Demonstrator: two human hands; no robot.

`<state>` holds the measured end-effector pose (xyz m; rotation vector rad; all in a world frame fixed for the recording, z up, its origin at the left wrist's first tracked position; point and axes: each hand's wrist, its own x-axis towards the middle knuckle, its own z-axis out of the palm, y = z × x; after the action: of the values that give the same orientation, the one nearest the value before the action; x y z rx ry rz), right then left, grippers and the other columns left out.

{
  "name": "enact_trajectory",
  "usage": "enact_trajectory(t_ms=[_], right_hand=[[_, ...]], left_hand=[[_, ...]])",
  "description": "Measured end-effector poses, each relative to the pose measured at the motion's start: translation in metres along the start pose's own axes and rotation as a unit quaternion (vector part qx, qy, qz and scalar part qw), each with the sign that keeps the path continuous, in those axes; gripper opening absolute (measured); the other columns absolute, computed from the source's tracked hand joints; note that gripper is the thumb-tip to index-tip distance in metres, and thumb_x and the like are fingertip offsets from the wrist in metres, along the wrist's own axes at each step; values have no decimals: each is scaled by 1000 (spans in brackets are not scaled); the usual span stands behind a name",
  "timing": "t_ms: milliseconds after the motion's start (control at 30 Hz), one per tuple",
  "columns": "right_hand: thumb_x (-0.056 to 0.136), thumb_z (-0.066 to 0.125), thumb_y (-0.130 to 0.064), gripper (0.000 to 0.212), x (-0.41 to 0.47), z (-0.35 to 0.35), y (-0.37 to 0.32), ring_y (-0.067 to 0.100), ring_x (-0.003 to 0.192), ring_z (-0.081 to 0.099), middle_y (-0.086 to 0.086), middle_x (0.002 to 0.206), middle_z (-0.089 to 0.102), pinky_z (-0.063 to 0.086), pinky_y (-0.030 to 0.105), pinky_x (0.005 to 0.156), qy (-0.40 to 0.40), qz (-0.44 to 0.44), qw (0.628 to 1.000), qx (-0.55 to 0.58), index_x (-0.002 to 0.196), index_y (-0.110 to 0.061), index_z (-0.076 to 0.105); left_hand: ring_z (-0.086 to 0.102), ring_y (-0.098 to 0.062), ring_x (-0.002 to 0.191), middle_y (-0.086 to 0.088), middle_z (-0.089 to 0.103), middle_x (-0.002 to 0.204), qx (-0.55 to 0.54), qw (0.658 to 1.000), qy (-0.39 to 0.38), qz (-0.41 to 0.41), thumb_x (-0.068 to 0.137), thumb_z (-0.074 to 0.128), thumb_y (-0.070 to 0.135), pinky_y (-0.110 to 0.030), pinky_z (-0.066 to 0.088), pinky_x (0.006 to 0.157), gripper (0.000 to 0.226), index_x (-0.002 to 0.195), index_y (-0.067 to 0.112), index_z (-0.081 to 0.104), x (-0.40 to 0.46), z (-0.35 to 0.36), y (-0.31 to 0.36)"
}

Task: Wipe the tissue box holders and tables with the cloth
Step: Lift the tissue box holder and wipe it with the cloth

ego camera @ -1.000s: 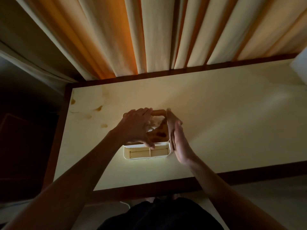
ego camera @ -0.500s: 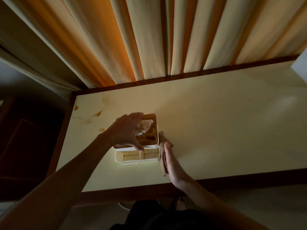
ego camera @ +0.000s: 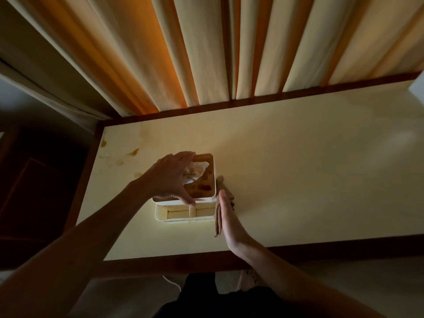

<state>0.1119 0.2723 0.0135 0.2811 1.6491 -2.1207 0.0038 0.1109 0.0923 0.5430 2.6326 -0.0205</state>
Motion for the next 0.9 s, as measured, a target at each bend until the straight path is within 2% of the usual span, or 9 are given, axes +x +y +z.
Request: enact_trajectory(t_ms=[133,200,300,433,567,633,700,800,900], right_hand=[[105,7,-51,60,27,3,-39,-4,125,54,-13,135,60,43,16,99,-14,-70,997,13,148,-22,37],[106,7,-51,57,44,2,-46,-4,113,62,-17,119,69,52,23,97,-9,-63,998,20,140,-24,44],[88,28,-80,78,40,2,-33,2,124,56,-8,139,58,43,38,112,12,-45,999,5,148,-31,40],[92,31,-61,40,7,1,1,-35,102,41,-36,129,38,33,-3,85,9,-29,999,10,131,-54,32],[91,27,-67,69,3,2,-16,-8,139,32,-15,159,30,21,17,111,-4,-39,999,3,153,-36,27],[97,21,-56,62,20,6,-36,2,135,45,-6,146,52,36,17,106,-6,-76,997,-3,146,-24,39],[97,26,-58,58,37,10,-52,15,124,59,4,129,65,48,33,102,6,-78,997,12,136,-21,51],[84,42,-80,70,53,9,-47,21,133,52,3,139,60,36,57,113,29,-35,999,29,136,-35,54],[80,39,-83,82,43,11,-29,15,135,47,-6,151,48,35,47,113,43,20,998,29,147,-35,44]], left_hand=[[31,-28,141,-2,24,160,-8,1000,6,5,50,82,72,-40,29,113,136,155,18,14,1,2,-1],[31,-28,141,-3,25,160,-7,1000,8,6,51,81,72,-40,29,114,135,155,17,15,1,2,-1],[33,-27,140,-2,26,160,-6,1000,13,8,50,82,73,-40,31,111,135,155,18,15,1,2,-2],[36,-26,138,-1,29,158,3,1000,23,12,48,80,76,-39,34,109,137,154,18,16,3,4,-5],[35,-26,138,-1,28,159,5,1000,23,15,47,79,78,-39,33,110,139,154,18,15,5,6,-8],[35,-26,139,-2,28,159,-1,1000,21,17,47,78,79,-38,32,111,138,155,18,16,6,8,-10],[35,-26,139,-3,29,159,6,1000,22,18,47,76,81,-38,33,111,139,155,17,16,7,8,-10],[37,-27,138,-3,29,158,26,999,22,18,48,76,81,-40,35,110,139,154,16,15,9,6,-8],[37,-27,139,-3,28,159,33,999,21,18,48,75,82,-41,35,110,140,155,16,14,9,5,-7]])
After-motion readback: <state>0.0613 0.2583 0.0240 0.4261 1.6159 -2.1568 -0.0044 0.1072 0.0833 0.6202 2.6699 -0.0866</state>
